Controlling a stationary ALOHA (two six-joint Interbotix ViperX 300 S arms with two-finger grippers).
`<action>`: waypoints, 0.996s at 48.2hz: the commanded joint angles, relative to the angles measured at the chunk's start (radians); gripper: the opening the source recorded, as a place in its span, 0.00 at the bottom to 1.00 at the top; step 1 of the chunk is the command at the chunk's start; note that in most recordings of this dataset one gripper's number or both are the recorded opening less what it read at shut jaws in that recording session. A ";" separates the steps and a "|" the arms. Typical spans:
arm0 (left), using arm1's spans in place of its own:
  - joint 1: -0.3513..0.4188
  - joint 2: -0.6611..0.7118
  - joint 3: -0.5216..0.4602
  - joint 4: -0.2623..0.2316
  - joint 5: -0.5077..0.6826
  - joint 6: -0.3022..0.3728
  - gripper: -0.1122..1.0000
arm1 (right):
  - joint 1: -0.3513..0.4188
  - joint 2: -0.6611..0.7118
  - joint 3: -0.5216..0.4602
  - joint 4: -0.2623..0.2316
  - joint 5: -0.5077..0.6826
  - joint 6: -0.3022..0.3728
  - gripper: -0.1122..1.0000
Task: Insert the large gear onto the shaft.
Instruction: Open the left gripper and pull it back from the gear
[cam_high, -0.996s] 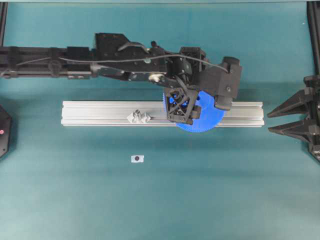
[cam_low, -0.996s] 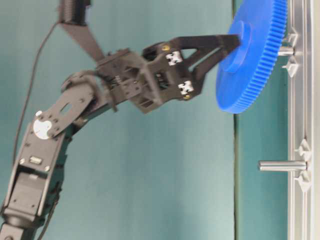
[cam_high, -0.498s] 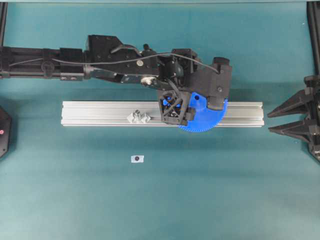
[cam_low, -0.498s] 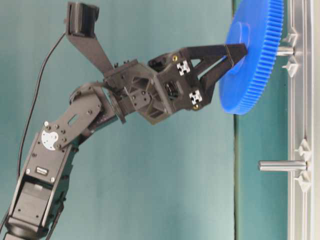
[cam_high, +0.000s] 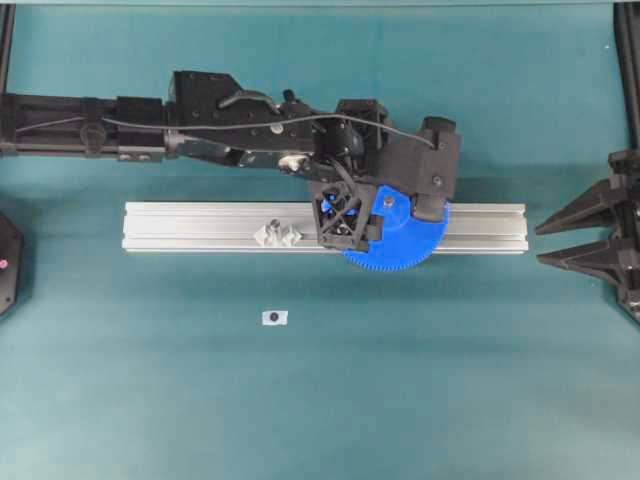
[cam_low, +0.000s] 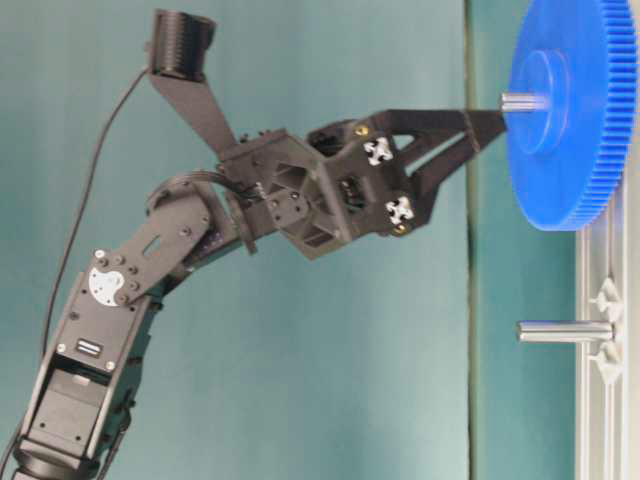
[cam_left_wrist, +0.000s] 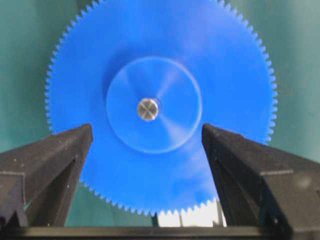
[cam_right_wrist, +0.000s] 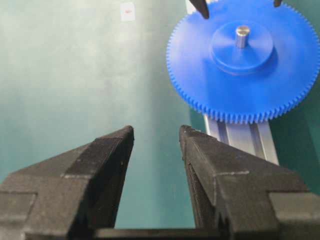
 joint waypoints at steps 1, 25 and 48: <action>-0.003 -0.043 -0.023 0.002 -0.008 0.002 0.91 | -0.002 0.006 -0.014 0.000 -0.008 0.009 0.55; -0.003 -0.184 0.101 0.002 -0.014 -0.015 0.91 | -0.002 -0.014 -0.011 -0.002 0.003 0.008 0.55; -0.012 -0.393 0.282 0.002 -0.037 -0.089 0.91 | -0.009 -0.031 -0.009 -0.006 0.031 0.009 0.55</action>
